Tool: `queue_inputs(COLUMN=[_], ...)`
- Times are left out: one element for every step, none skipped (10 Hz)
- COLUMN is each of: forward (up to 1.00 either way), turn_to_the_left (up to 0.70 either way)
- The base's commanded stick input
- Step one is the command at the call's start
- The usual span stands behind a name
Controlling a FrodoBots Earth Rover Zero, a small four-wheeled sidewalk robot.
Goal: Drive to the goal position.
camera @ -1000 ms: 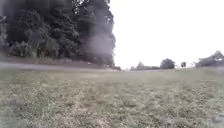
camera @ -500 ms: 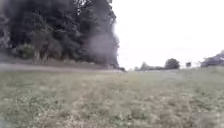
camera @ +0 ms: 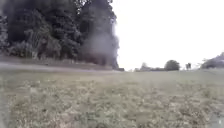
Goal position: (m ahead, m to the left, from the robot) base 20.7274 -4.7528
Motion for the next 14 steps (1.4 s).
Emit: queue_inputs(forward=[0.7,0.7,0.7,0.7,0.7,0.7,0.7,0.7,0.7,0.7,0.7,0.7,0.7,0.7], turn_to_the_left=[-0.34,-0.34,-0.35,-0.35,-0.34,-0.13,-0.06,0.0,0.0,0.0,0.0,0.0,-0.03,-0.05])
